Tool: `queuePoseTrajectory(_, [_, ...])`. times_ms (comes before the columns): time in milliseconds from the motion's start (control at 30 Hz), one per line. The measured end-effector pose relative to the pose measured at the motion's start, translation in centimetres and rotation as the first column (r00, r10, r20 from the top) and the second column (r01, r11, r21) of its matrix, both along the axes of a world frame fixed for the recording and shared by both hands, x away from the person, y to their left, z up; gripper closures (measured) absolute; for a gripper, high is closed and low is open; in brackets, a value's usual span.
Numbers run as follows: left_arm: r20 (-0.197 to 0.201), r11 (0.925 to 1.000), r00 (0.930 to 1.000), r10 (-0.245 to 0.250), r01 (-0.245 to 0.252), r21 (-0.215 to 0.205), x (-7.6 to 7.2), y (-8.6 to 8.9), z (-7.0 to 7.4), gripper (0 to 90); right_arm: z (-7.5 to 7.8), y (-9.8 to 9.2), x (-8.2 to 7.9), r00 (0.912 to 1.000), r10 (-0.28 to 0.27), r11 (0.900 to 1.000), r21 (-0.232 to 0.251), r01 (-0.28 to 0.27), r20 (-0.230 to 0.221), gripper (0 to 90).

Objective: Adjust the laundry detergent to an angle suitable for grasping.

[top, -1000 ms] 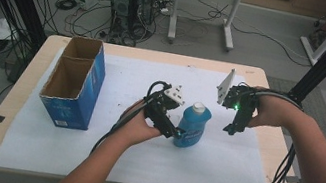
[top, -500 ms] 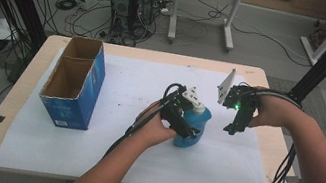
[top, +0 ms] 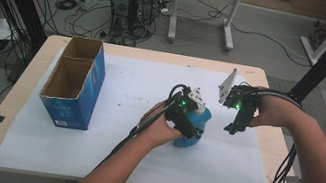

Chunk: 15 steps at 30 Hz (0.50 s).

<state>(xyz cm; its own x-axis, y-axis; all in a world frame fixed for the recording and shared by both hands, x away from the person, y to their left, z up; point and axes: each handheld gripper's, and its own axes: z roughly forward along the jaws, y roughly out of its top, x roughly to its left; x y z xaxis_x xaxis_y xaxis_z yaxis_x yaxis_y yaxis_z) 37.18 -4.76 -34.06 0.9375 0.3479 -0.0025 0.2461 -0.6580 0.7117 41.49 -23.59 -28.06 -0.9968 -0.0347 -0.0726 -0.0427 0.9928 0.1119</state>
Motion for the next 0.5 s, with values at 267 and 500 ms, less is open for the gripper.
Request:
queuePoseTrajectory(267, [0.008, 1.0000, 1.0000, -0.001, 0.001, -0.009, -0.27, 0.12, 0.30, 20.2, -0.01, 0.06, -0.23, 0.9997, -0.025, 1.000, -0.004, 0.025, -0.004, 13.1])
queuePoseTrajectory(500, [-0.008, 0.9995, 0.9999, 0.013, -0.013, -0.029, -0.29, 0.24, 0.32, 25.9, -0.09, 0.28, -0.07, 1.0000, -0.002, 1.000, -0.003, 0.002, -0.003, 13.1])
